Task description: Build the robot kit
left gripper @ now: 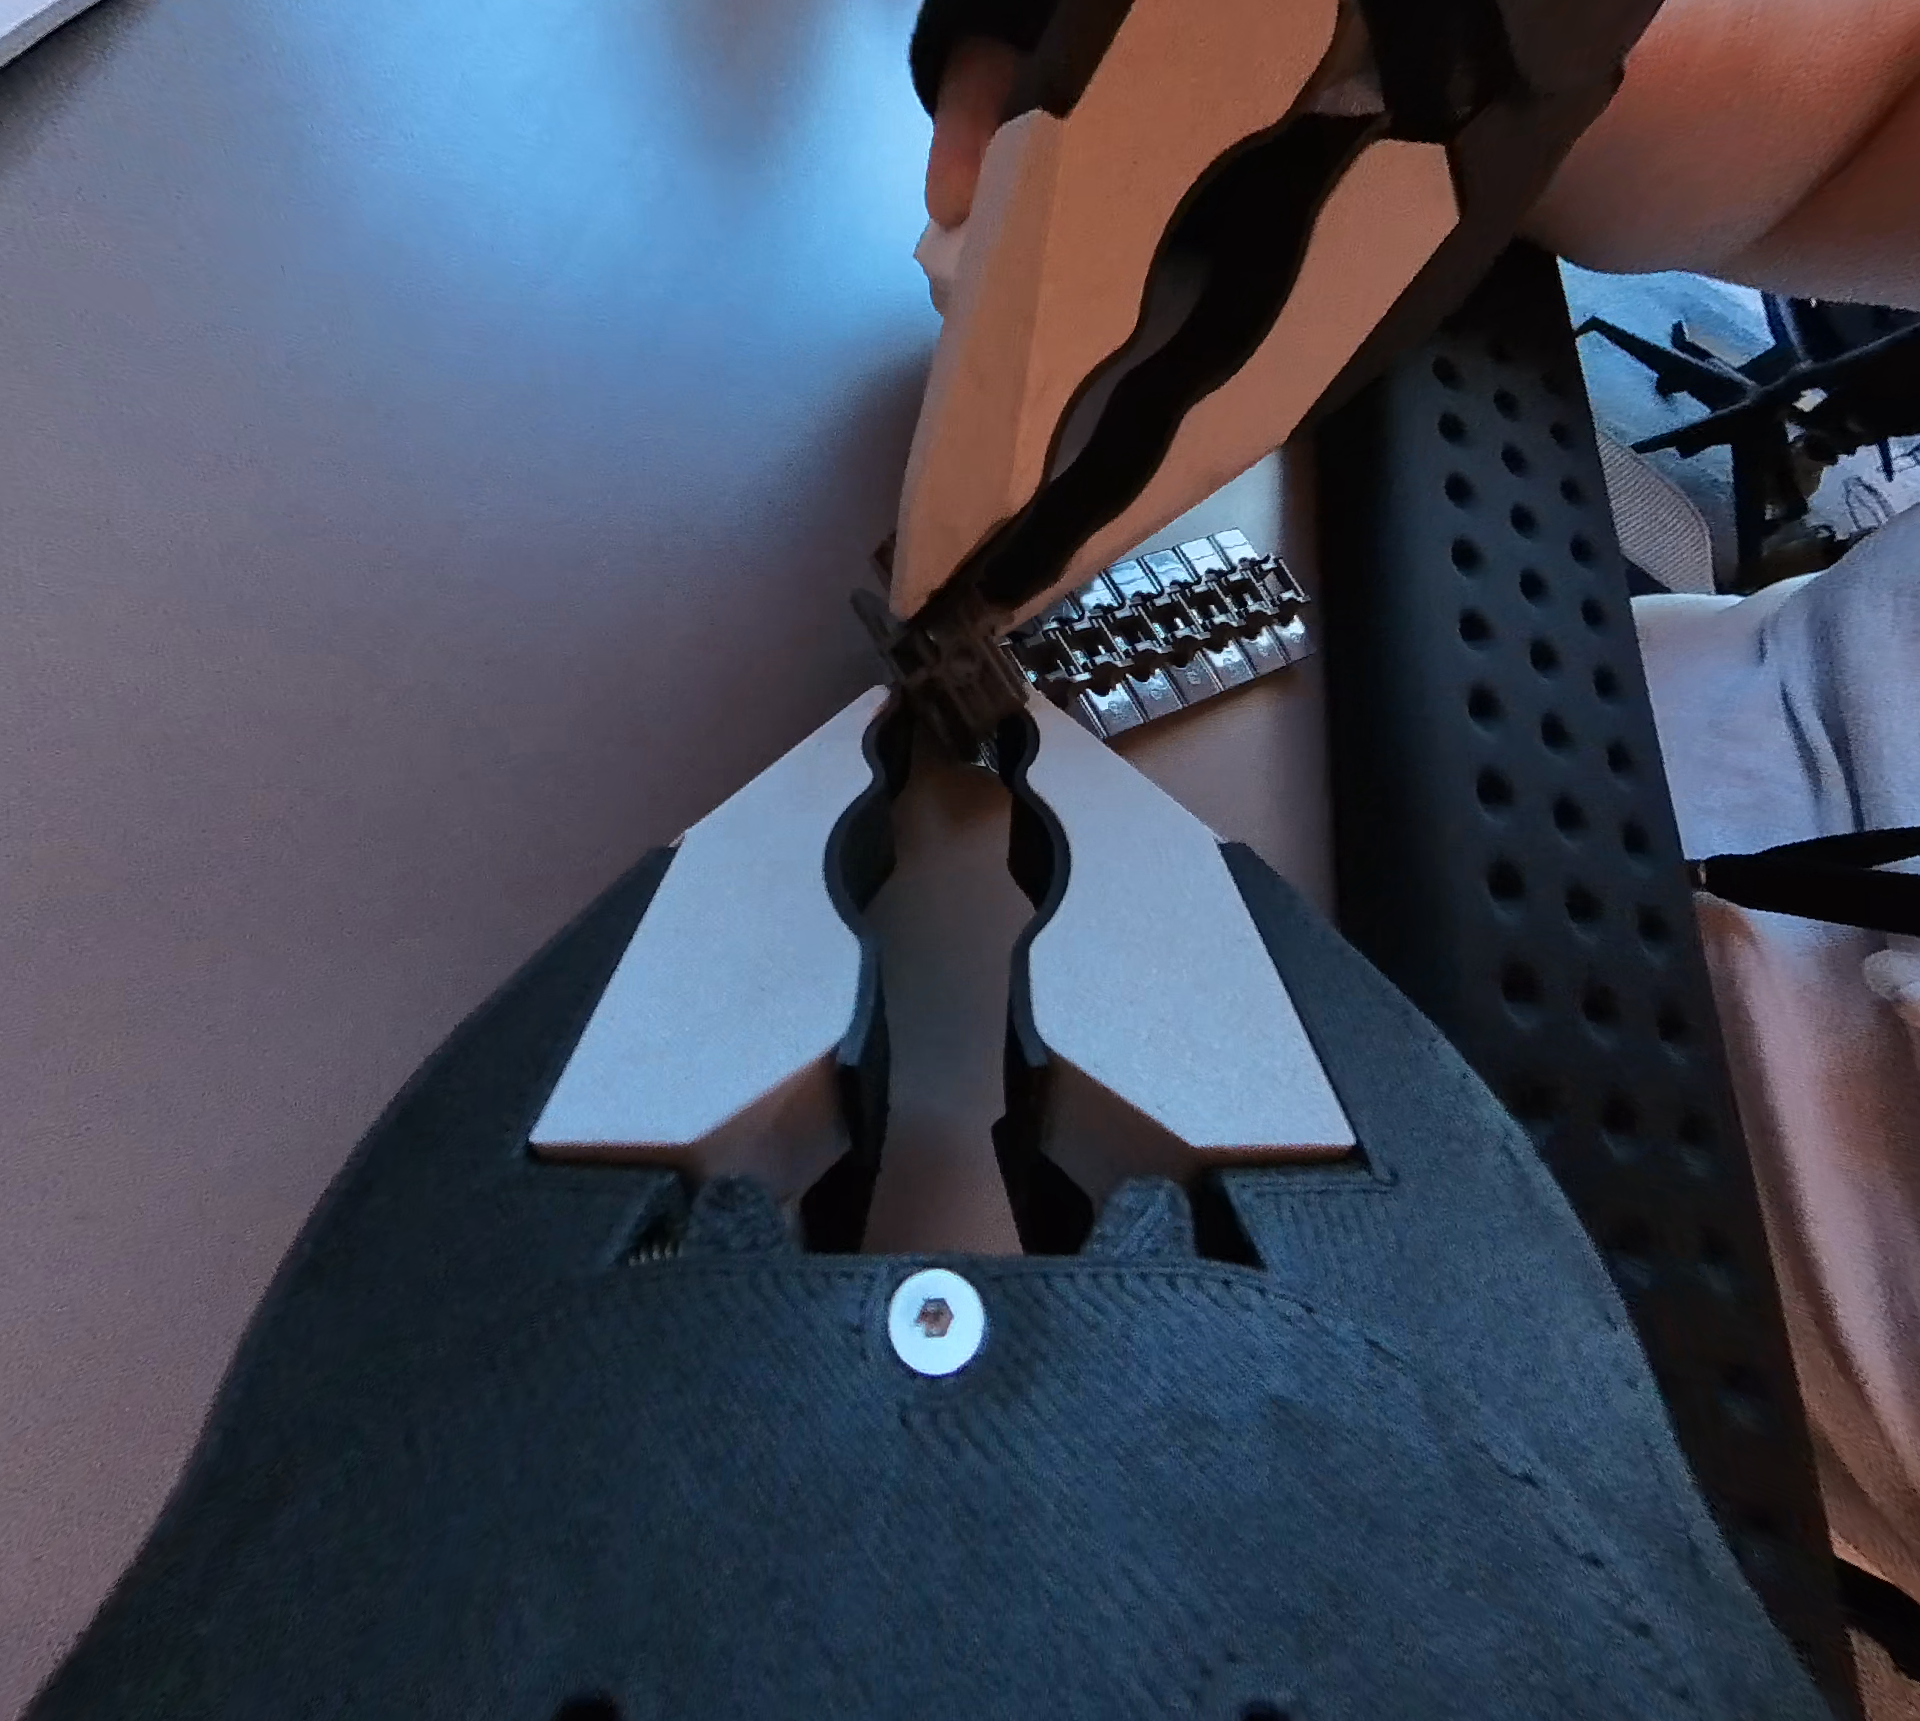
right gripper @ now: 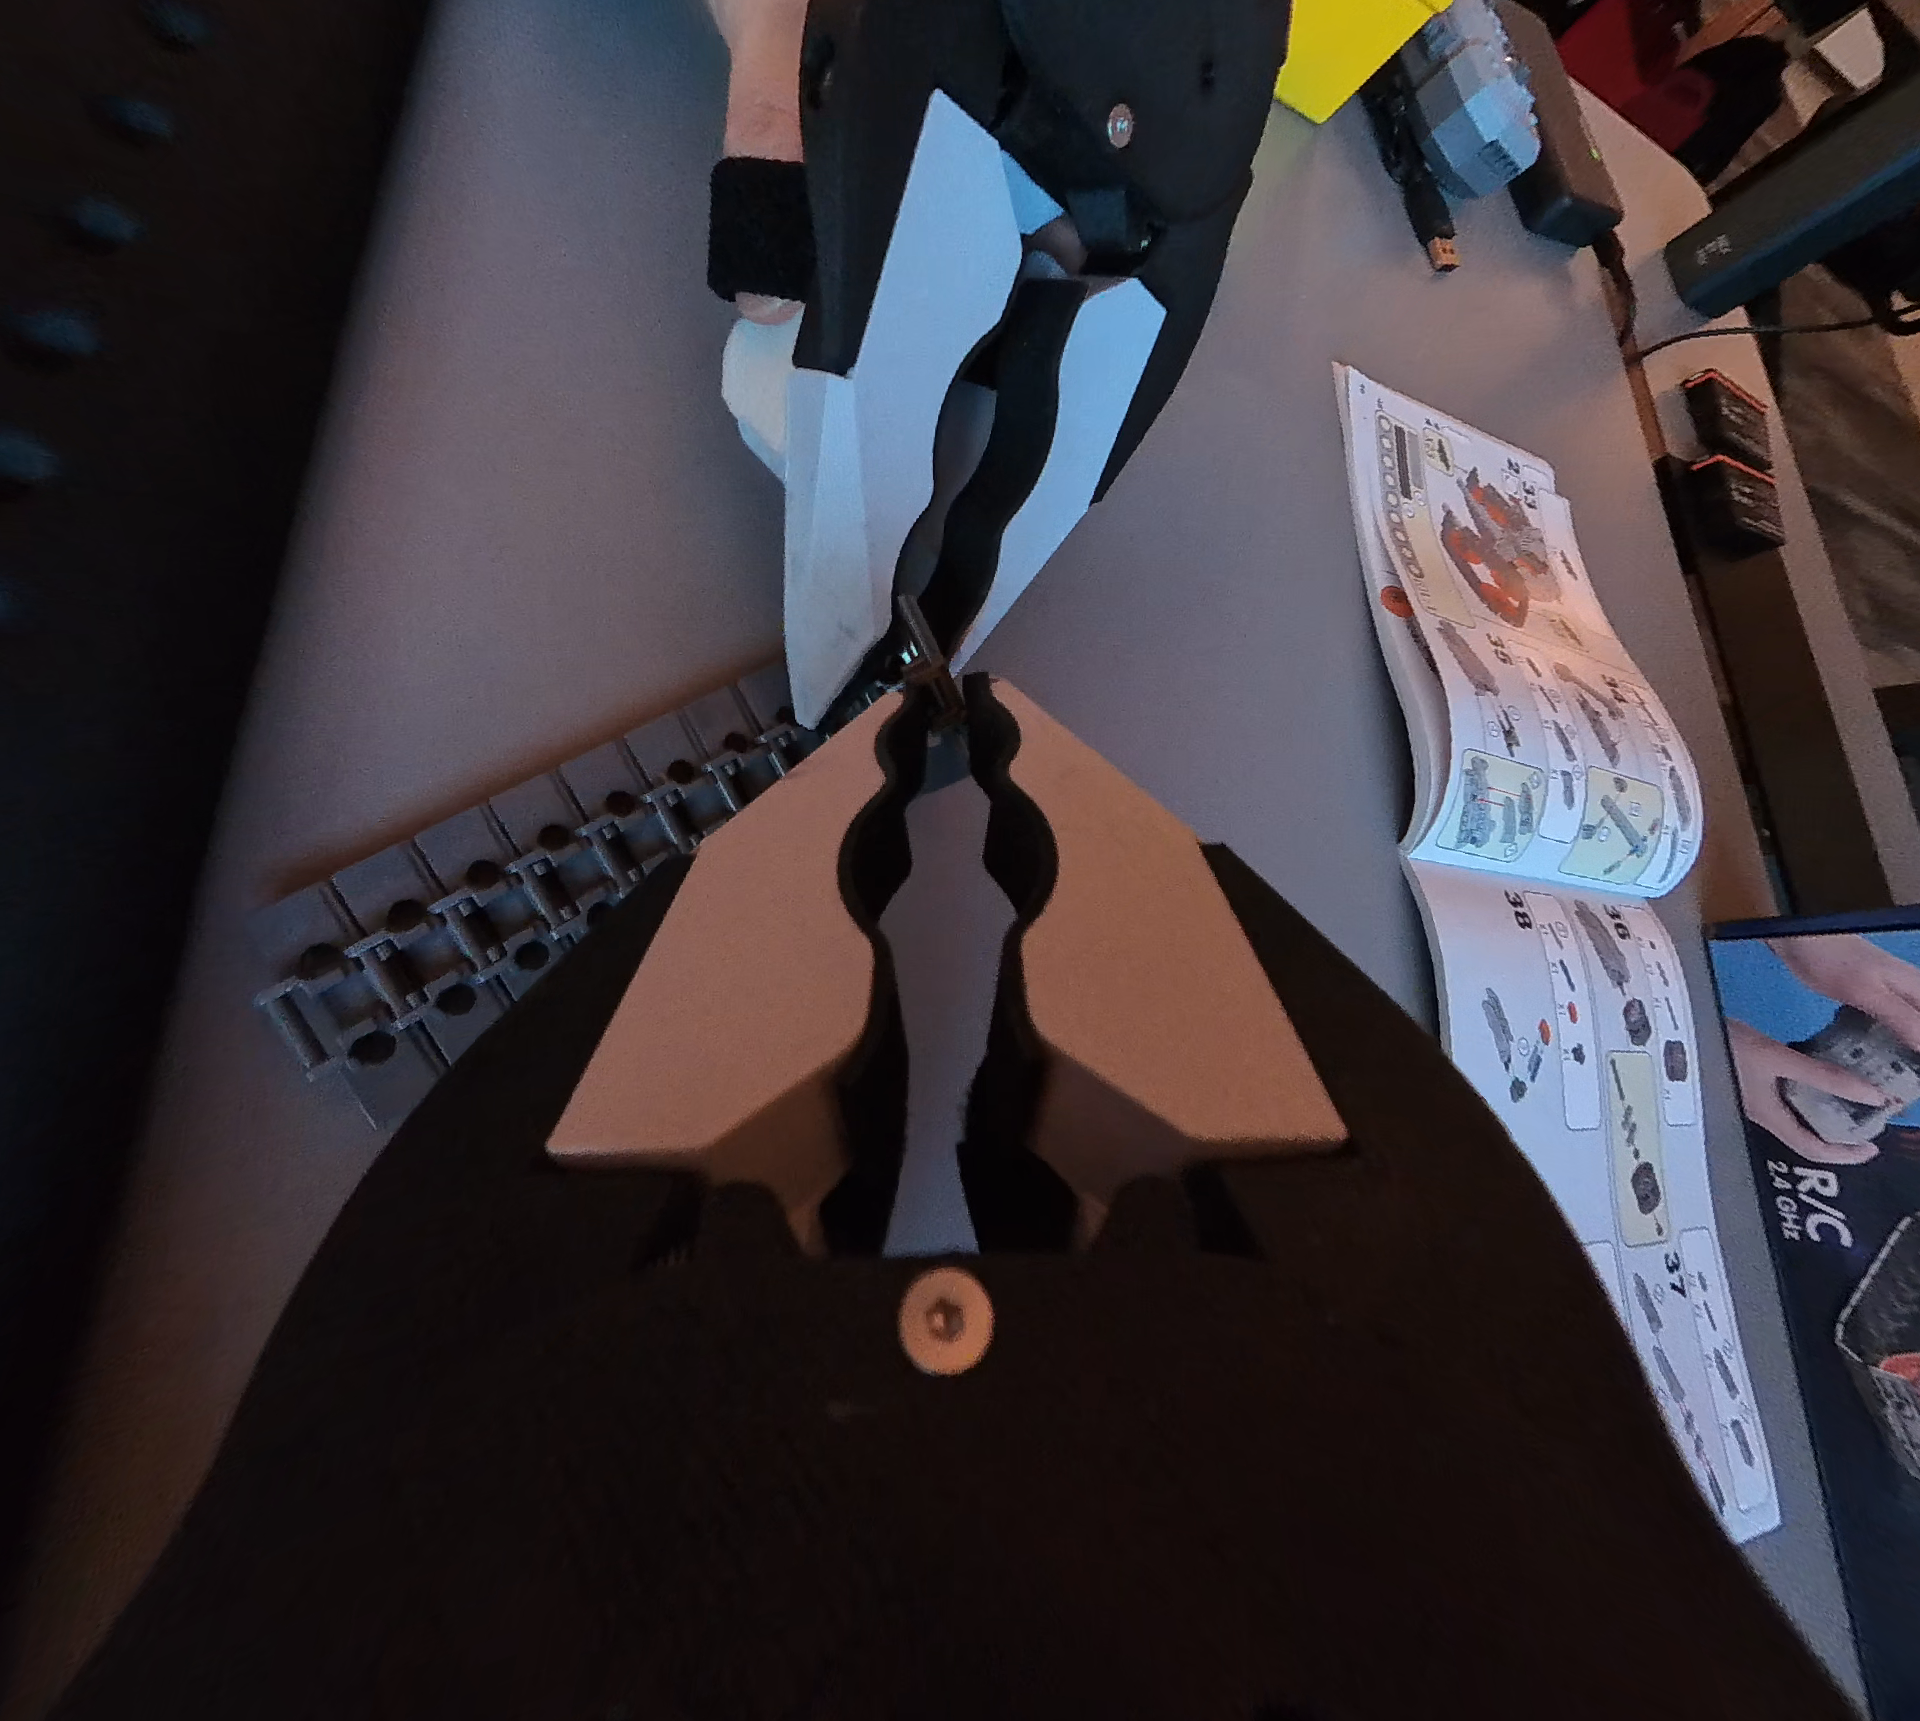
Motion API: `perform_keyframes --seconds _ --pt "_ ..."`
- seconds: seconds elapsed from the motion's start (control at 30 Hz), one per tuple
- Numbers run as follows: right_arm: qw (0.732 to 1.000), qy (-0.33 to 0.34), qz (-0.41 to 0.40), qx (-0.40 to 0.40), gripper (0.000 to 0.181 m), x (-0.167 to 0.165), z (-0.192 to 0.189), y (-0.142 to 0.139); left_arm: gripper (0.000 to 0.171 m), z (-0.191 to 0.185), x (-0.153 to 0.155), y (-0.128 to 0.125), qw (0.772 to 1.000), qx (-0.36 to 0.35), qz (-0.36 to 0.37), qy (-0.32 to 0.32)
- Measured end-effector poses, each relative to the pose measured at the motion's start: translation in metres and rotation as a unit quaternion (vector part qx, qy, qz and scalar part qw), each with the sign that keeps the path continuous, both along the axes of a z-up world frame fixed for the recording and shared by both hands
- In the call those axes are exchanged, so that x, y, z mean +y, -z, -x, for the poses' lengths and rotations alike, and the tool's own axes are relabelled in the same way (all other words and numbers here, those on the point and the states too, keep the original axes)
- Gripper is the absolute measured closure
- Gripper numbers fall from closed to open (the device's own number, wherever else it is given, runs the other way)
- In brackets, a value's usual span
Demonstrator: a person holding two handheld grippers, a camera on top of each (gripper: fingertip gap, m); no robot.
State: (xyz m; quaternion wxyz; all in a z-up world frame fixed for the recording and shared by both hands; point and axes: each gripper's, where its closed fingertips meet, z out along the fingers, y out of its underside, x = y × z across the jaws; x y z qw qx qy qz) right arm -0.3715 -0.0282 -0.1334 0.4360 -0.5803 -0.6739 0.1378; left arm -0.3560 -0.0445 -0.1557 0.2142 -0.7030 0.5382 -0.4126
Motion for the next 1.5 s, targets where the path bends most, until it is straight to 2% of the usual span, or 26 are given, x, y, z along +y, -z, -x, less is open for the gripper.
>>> perform_keyframes --seconds 0.37,0.6,0.8,0.93,1.17,1.5 --pt "0.986 0.001 -0.164 -0.028 0.175 -0.004 -0.002 0.000 0.154 -0.001 0.000 0.003 0.998 0.014 -0.062 0.001" --pt "0.982 -0.001 -0.187 -0.022 0.175 -0.009 -0.004 -0.001 0.155 -0.003 -0.001 0.003 0.987 0.020 -0.156 0.018" --pt "0.982 -0.003 -0.187 -0.034 0.175 -0.011 -0.004 0.006 0.150 -0.003 -0.003 0.006 0.985 0.032 -0.168 0.024" --pt "0.971 -0.012 -0.231 -0.052 0.175 -0.013 -0.005 0.005 0.150 -0.004 -0.002 0.005 0.978 0.028 -0.203 0.026" --pt "0.969 -0.003 -0.243 -0.050 0.175 -0.010 -0.006 0.002 0.151 -0.005 0.002 0.003 0.974 0.029 -0.223 0.010" --pt "0.942 -0.008 -0.327 -0.074 0.175 -0.007 -0.007 -0.003 0.150 -0.007 0.007 -0.001 0.973 0.022 -0.230 -0.012"
